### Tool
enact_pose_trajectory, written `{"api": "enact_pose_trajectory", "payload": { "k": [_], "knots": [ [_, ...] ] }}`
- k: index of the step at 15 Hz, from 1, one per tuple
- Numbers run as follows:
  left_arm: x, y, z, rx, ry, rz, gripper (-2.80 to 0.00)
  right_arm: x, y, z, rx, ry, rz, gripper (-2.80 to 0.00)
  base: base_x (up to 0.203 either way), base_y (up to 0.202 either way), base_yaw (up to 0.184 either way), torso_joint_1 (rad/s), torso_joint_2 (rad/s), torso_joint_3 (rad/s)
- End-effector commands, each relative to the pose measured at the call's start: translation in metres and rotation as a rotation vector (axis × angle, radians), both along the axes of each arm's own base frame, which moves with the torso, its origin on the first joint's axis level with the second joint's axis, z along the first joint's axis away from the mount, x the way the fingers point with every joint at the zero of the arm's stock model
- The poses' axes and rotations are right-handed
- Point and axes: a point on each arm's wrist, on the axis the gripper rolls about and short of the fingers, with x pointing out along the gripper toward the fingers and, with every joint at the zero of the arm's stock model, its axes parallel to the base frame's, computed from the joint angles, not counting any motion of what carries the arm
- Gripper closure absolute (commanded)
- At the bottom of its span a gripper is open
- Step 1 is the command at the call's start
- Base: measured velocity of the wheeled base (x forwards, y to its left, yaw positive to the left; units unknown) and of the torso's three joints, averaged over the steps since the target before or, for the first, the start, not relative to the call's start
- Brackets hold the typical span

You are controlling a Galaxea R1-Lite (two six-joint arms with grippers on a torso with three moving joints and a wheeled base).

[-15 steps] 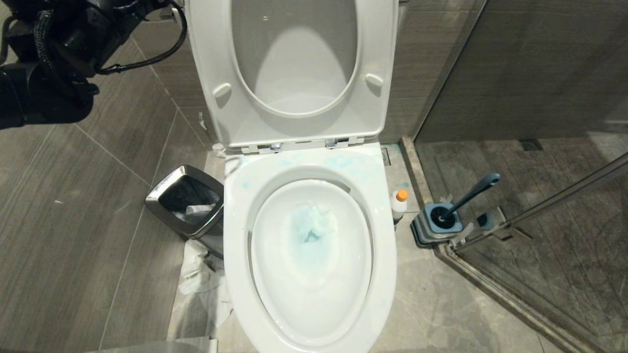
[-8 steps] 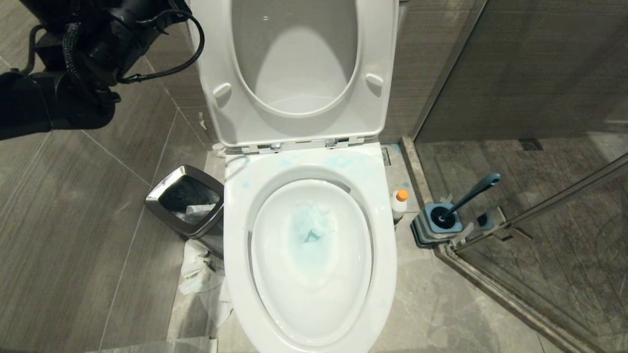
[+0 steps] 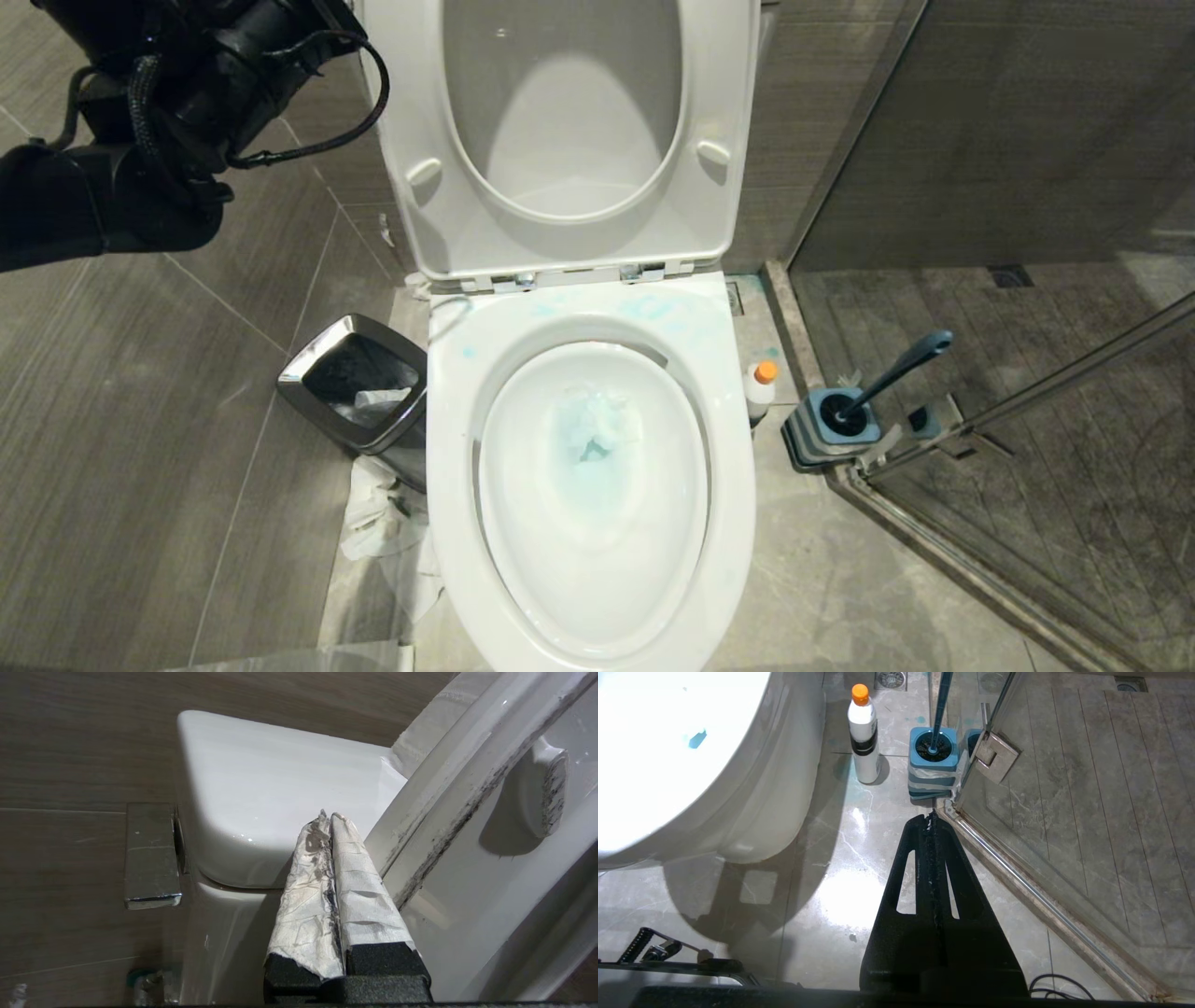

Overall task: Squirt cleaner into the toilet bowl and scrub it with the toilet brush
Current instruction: Close the toilet lid

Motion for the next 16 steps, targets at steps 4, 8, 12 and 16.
{"api": "enact_pose_trajectory", "payload": {
  "k": [4,8,12,16],
  "knots": [
    [-0.018,-0.001,0.003,0.026,0.053,-0.190,0.00,0.000,0.000,0.000,-0.001,0.002,0.001,0.00,0.000,0.000,0.000,0.000,0.00,0.000],
    [-0.032,0.001,-0.012,0.100,0.121,-0.288,0.00,0.000,0.000,0.000,-0.001,0.002,0.001,0.00,0.000,0.000,0.000,0.000,0.00,0.000],
    [-0.059,0.004,-0.040,0.156,0.230,-0.348,0.00,0.000,0.000,0.000,-0.001,0.002,0.002,0.00,0.000,0.000,0.000,0.000,0.00,0.000],
    [-0.092,0.008,-0.076,0.231,0.312,-0.377,0.00,0.000,0.000,0.000,-0.001,0.002,0.002,0.00,0.000,0.000,0.000,0.000,0.00,0.000]
  ]
}}
